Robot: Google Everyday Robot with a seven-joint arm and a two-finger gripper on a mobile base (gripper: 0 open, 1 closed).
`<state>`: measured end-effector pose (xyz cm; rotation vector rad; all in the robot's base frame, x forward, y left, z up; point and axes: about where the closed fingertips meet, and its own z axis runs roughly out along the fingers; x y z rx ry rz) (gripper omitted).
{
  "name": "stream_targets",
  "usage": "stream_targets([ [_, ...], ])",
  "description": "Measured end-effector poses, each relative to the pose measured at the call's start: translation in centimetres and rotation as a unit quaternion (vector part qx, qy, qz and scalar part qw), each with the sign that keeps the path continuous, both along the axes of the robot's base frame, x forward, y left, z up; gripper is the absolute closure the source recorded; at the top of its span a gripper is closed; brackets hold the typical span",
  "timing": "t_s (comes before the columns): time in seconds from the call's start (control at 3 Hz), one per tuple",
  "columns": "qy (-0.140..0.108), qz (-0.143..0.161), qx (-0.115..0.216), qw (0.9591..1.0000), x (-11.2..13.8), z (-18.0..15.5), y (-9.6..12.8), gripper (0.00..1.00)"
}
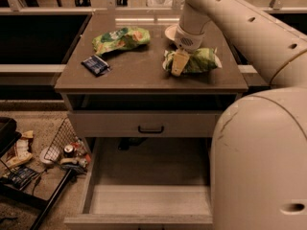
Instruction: Place green jalapeno chip bag into middle drawer
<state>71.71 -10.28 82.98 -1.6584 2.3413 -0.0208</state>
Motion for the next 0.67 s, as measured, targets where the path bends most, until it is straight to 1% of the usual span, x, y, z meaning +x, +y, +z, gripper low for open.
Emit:
stream_targets([
  [0.33, 0.000, 0.000, 0.000, 1.0000, 0.00, 0.00, 0.00, 0.00],
  [0.67, -0.002, 0.000, -0.002, 1.0000, 0.10, 0.28, -0.07, 0.02],
])
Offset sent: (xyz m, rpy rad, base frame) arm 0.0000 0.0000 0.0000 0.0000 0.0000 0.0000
